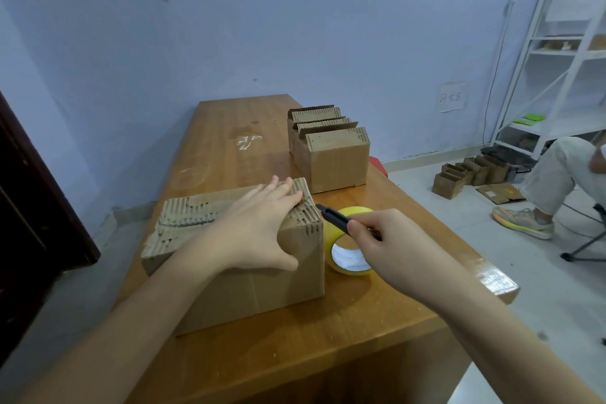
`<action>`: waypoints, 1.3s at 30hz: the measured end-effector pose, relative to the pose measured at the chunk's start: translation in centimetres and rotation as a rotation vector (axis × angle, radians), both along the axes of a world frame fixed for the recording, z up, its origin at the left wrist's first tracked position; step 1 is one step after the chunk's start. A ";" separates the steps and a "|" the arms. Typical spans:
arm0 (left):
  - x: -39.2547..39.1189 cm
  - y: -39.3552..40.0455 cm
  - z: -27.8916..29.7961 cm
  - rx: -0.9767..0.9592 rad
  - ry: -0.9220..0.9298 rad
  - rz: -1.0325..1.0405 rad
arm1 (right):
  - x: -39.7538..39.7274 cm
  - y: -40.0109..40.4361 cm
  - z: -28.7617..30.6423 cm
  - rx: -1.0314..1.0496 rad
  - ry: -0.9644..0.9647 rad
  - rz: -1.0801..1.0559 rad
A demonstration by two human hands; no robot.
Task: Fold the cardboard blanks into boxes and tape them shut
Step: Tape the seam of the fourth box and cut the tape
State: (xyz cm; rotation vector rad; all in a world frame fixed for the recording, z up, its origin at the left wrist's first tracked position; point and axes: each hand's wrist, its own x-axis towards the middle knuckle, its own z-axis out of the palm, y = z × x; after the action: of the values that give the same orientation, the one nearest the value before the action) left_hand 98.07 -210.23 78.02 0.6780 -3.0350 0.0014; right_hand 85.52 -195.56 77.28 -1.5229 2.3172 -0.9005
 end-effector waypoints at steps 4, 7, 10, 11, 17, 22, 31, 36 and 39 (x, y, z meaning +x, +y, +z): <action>0.0 0.0 0.0 0.006 0.002 -0.001 | 0.5 2.1 -0.3 0.011 0.041 0.041; 0.1 0.0 0.1 0.005 0.002 -0.006 | -0.8 2.1 -0.6 -0.076 -0.200 -0.031; 0.1 0.0 0.0 0.001 0.014 -0.005 | -2.5 1.2 -0.4 -0.220 -0.397 -0.182; 0.1 0.0 -0.1 0.001 0.020 -0.006 | -3.0 0.9 -0.5 -0.256 -0.411 -0.195; 0.1 -0.1 -0.3 -0.006 0.057 -0.007 | -5.9 -1.2 -1.4 -0.350 -0.555 -0.262; 0.1 -0.2 -0.4 -0.026 0.069 -0.019 | -8.5 -2.0 -5.5 -0.317 -0.592 -0.394; 0.1 -0.3 -0.6 -0.031 0.067 -0.021 | -9.2 -3.1 -11.4 0.002 0.147 -0.405; 0.1 -0.5 -0.7 -0.038 0.086 -0.028 | -9.3 -3.6 -12.5 0.229 0.410 -0.445; 0.1 -0.5 -0.8 -0.043 0.094 -0.029 | -10.0 -4.0 -10.3 0.214 0.373 -0.423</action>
State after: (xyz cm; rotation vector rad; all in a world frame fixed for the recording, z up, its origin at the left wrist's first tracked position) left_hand 98.17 -210.70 77.24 0.6124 -2.9456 0.0329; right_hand 75.49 -199.61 67.00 -1.2158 2.9638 -0.4472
